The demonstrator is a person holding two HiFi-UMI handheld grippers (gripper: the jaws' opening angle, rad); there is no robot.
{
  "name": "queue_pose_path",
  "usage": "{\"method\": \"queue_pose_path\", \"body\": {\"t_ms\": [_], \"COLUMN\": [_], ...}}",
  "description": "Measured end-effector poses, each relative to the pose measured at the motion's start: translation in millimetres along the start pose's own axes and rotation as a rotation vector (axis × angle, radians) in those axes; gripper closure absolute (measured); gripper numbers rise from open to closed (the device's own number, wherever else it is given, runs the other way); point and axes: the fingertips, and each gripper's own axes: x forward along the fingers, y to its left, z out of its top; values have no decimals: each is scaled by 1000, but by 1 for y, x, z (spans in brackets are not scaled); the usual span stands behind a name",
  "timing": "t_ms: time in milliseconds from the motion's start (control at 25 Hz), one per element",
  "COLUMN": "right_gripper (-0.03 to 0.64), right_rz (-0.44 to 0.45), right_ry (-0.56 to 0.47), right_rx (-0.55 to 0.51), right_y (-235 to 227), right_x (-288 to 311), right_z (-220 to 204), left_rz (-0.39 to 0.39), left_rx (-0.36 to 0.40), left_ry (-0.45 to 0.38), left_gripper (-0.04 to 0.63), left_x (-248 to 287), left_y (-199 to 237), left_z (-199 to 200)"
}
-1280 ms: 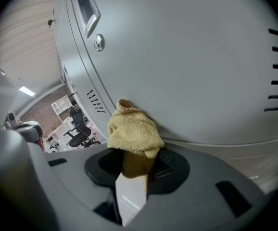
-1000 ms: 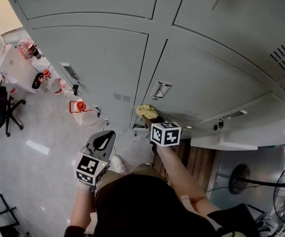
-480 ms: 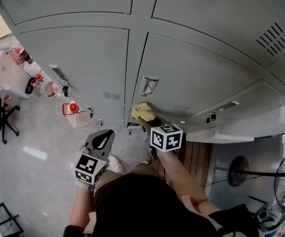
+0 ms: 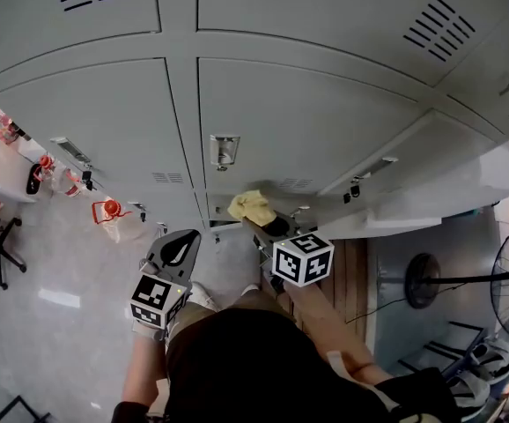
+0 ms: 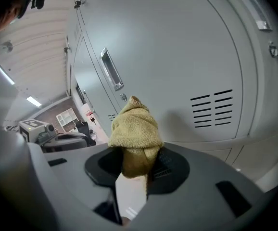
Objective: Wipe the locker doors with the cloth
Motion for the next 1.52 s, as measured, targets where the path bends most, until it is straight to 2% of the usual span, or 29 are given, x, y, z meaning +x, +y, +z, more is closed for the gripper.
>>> {"method": "queue_pose_path", "body": {"t_ms": [600, 1080, 1280, 1520], "right_gripper": [486, 486, 486, 486], "right_rz": [-110, -195, -209, -226], "right_ry": [-126, -196, -190, -191], "right_rx": [-5, 14, -18, -10], "right_y": [-22, -31, -28, -28], "right_x": [-81, -119, -124, -131], "right_z": [9, 2, 0, -6], "left_rz": [-181, -262, -286, -305], "left_rx": [27, 57, 70, 76], "left_ry": [-40, -37, -42, -35], "left_gripper": [587, 587, 586, 586], "left_x": [46, 59, 59, 57], "left_y": [-33, -52, -60, -69], "left_z": [23, 27, 29, 25]}}
